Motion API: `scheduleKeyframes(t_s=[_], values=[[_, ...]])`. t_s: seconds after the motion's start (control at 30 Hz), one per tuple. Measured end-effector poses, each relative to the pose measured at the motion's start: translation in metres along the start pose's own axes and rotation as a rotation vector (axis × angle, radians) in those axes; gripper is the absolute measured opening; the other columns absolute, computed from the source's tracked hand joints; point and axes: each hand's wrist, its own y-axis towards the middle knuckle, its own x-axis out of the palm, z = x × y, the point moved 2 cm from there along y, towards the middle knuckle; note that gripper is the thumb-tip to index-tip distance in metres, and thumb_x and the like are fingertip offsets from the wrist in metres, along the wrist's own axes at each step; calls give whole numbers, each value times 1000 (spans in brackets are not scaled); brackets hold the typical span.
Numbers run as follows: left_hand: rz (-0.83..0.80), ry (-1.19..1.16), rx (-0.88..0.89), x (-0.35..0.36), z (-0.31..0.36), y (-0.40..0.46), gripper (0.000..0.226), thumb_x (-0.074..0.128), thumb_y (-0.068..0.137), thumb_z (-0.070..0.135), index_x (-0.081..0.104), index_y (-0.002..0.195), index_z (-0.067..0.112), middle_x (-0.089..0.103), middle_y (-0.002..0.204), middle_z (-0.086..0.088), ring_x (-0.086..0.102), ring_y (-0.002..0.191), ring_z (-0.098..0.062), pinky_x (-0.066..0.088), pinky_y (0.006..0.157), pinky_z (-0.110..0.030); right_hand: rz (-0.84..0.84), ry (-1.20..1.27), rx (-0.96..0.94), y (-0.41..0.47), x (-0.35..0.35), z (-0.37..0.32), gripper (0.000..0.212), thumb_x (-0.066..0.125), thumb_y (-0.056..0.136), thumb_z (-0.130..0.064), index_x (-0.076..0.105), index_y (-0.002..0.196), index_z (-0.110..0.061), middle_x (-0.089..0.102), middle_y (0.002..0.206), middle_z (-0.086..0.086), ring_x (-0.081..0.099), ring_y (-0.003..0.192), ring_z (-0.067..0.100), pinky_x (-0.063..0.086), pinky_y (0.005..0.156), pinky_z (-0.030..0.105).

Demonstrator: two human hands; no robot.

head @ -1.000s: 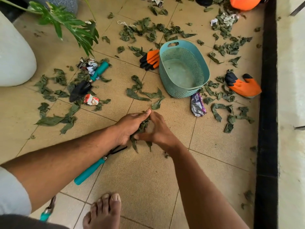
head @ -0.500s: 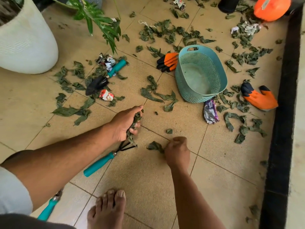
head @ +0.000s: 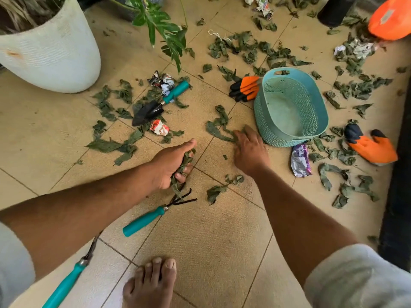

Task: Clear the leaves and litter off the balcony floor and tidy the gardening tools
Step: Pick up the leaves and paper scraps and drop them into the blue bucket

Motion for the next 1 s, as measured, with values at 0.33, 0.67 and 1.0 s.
scheduleKeyframes(t_s=[0.33,0.67,1.0], values=[[-8,29,-49,-12,-14,5,48,78,85,66,63,90,21,54,66,4,41,51,-9,28,34,-22,126,-103,-42,-63,13,-34,30,44,107,-41,67,115,-22,56,115,-4,47,105,14,52,94,42],[90,43,19,-17,5,9,41,73,96,55,71,105,16,56,76,-4,47,54,-11,28,40,-23,-152,-73,-134,62,-5,-82,59,64,95,-36,42,150,-40,18,165,1,16,155,38,39,114,65],[70,53,-30,-25,-14,-6,44,74,96,52,70,109,11,59,72,-2,46,51,-11,28,38,-23,-26,-42,-231,-14,18,-58,24,69,96,-8,76,108,-27,57,109,-14,61,89,3,60,73,21]])
